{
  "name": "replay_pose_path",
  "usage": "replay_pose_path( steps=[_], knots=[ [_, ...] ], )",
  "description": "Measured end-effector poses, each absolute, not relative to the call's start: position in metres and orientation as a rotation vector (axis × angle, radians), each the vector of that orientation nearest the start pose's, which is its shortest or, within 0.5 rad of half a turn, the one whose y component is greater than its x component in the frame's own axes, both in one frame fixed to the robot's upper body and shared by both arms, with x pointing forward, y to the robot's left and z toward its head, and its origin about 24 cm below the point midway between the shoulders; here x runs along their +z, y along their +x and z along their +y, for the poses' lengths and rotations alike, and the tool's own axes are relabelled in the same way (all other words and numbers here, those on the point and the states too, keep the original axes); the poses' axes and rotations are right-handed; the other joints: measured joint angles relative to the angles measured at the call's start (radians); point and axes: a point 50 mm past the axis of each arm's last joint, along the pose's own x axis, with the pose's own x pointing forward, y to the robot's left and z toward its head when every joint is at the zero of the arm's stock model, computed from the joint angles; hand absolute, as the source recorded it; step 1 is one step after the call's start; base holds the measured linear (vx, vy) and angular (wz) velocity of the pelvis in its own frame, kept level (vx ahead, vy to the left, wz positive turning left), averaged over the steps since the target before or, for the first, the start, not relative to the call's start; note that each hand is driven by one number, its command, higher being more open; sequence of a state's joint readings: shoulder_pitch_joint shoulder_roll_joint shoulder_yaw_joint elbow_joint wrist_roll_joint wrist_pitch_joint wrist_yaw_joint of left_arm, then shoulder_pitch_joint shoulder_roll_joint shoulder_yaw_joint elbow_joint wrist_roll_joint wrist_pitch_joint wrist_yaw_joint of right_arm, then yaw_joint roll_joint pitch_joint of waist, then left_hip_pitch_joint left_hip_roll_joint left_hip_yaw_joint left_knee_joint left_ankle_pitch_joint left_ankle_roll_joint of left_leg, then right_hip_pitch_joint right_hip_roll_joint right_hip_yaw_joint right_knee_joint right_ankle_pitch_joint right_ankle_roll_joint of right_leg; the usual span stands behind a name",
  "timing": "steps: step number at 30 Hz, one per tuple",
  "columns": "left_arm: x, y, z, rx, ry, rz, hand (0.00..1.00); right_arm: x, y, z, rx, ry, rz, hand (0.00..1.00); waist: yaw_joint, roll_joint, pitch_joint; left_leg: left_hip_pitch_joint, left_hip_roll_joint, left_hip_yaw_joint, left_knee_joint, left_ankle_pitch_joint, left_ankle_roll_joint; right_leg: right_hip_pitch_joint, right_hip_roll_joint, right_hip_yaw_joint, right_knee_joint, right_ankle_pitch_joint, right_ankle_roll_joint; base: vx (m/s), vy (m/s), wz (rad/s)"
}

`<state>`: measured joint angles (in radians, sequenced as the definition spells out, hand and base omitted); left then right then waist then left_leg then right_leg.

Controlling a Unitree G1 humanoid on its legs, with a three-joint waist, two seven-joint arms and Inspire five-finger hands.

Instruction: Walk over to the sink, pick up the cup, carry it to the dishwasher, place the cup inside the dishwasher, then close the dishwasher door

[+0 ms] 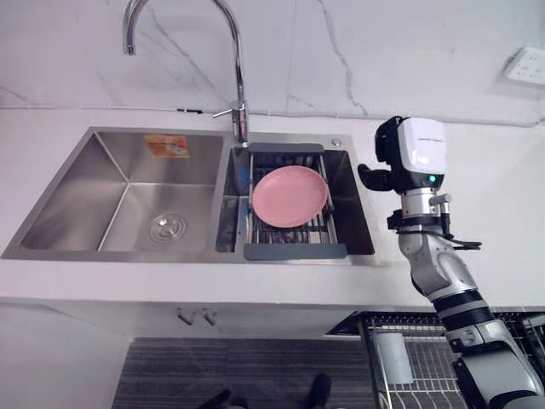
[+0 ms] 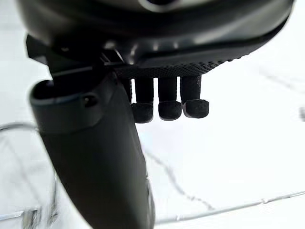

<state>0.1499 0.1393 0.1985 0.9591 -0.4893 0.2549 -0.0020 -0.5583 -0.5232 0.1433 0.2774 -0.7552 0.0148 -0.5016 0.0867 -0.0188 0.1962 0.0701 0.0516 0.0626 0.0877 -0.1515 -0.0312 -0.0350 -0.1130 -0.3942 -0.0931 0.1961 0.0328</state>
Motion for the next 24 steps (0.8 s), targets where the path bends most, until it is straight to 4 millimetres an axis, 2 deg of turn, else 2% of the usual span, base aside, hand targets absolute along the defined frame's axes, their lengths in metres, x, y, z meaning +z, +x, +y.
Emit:
replay_pose_path(
  steps=[7,8,15,20,24],
  knots=[
    [-0.163,0.062,0.219,0.503,-0.479,1.234,1.0,0.182,0.338,-0.215,-0.375,-0.973,-0.503,1.0,-0.014,0.004,-0.003,0.011,0.002,0.006,-0.003,0.0,0.0,0.008,0.002,0.004,0.0,0.0,0.0,0.0,0.002,-0.01],
    [-0.158,0.073,0.219,0.52,-0.534,1.13,1.0,0.189,0.31,-0.21,-0.262,-0.648,-0.575,1.0,-0.005,0.001,-0.081,0.01,0.018,0.026,0.007,-0.001,-0.004,0.005,0.02,0.02,0.0,0.0,-0.011,0.0,0.0,0.0],
    [-0.158,0.072,0.219,0.515,-0.534,1.142,1.0,0.19,0.31,-0.209,-0.229,-0.626,-0.568,1.0,-0.009,0.001,-0.086,0.007,0.017,0.031,0.012,-0.001,-0.004,0.001,0.02,0.028,0.0,0.005,-0.014,0.0,0.0,-0.02],
    [-0.159,0.072,0.216,0.466,-0.483,1.207,1.0,0.194,0.302,-0.2,-0.049,-0.549,-0.564,1.0,-0.022,0.002,-0.084,-0.012,0.014,0.03,0.026,-0.002,-0.005,-0.007,0.015,0.03,0.005,0.014,-0.014,-0.01,0.001,0.01],
    [-0.159,0.075,0.218,0.405,-0.401,1.264,1.0,0.199,0.291,-0.181,0.156,-0.605,-0.585,1.0,-0.022,0.007,-0.073,-0.031,0.015,0.024,0.039,-0.014,-0.008,-0.013,0.013,0.028,0.006,0.013,-0.014,-0.05,0.002,0.05]
  ],
)
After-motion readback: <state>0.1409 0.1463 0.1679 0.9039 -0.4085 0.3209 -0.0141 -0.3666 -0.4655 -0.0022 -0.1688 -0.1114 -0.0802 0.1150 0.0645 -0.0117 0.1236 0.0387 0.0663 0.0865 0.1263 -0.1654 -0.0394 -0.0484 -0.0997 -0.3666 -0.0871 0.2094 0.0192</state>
